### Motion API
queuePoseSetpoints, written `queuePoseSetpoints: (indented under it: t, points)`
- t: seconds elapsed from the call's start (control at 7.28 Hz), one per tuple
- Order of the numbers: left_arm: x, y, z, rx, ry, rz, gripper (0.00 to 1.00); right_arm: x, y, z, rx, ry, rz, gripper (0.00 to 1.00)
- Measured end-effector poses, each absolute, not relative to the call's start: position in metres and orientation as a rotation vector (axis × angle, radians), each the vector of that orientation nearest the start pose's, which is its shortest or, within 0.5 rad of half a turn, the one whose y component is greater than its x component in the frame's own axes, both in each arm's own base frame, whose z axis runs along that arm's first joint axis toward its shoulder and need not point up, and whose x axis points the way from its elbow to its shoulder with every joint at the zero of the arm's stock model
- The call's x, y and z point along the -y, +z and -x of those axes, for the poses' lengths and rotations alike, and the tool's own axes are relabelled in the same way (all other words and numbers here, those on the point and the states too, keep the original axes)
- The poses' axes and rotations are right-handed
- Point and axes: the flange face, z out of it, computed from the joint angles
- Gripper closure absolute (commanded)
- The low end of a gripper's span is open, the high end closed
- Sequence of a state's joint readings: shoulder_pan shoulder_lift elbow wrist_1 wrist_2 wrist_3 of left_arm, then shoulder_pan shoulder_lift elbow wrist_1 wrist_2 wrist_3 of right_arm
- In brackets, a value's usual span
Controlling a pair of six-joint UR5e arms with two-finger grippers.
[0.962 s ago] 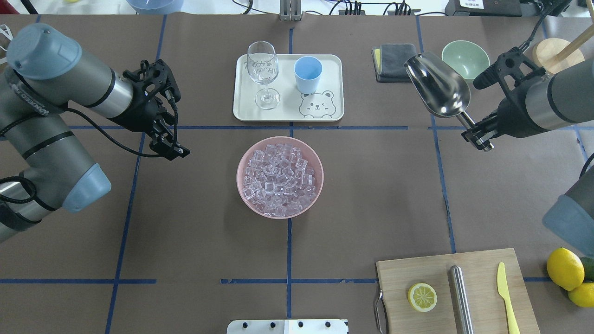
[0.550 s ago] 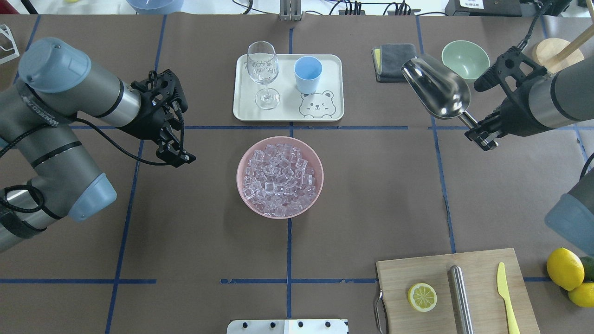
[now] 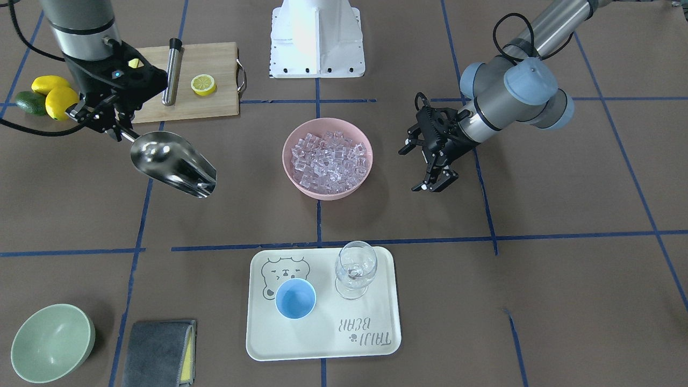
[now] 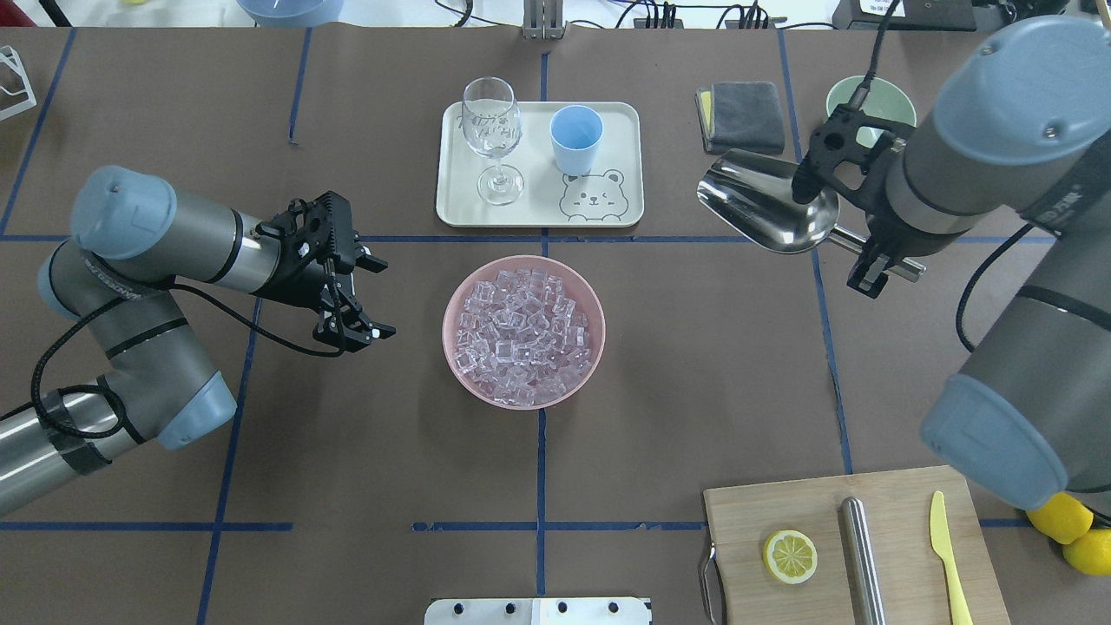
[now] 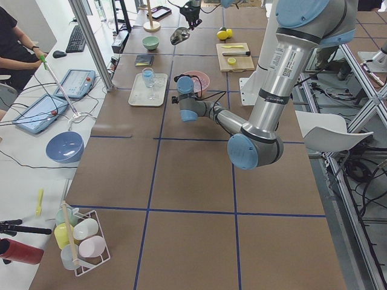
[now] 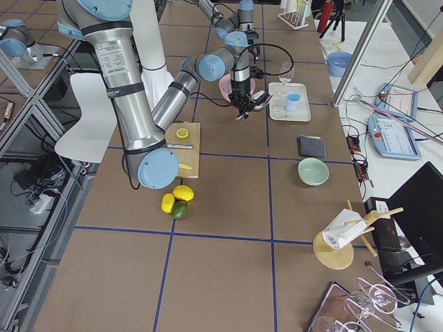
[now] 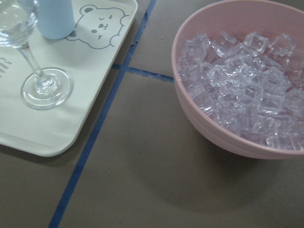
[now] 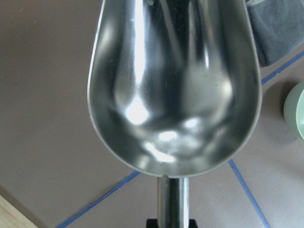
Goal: Put ice in cup with scoop
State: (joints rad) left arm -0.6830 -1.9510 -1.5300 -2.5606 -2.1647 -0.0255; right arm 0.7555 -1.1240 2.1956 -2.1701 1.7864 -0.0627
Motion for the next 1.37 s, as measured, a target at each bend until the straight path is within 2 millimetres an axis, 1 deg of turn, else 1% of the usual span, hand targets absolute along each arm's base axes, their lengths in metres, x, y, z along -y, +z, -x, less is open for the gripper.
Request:
queuePoseSetpoints:
  t: [0.14,0.27,0.69,0.82,1.24,1.37]
  points:
    - [0.446,0.351,-0.456,-1.104,1.127,-0.972,0.0,0.419,0.23,0.304,0.347,-0.948,-0.36,1.0]
    - [0.437,0.352,-0.466,-1.128,1.147,-0.954,0.0,0.413,0.224,0.314,0.334,-0.975,-0.356,1.0]
    - [0.421,0.341,-0.485,-1.18,1.19,-0.936,0.0,0.401,0.221,0.332,0.328,-1.017,-0.347,1.0]
    - [0.419,0.339,-0.489,-1.184,1.195,-0.935,0.0,0.398,0.219,0.339,0.33,-1.03,-0.345,1.0]
    - [0.42,0.331,-0.496,-1.184,1.197,-0.963,0.0,0.398,0.196,0.359,0.312,-1.051,-0.311,1.0]
    - [0.422,0.33,-0.498,-1.174,1.187,-0.975,0.0,0.397,0.192,0.364,0.294,-1.059,-0.31,1.0]
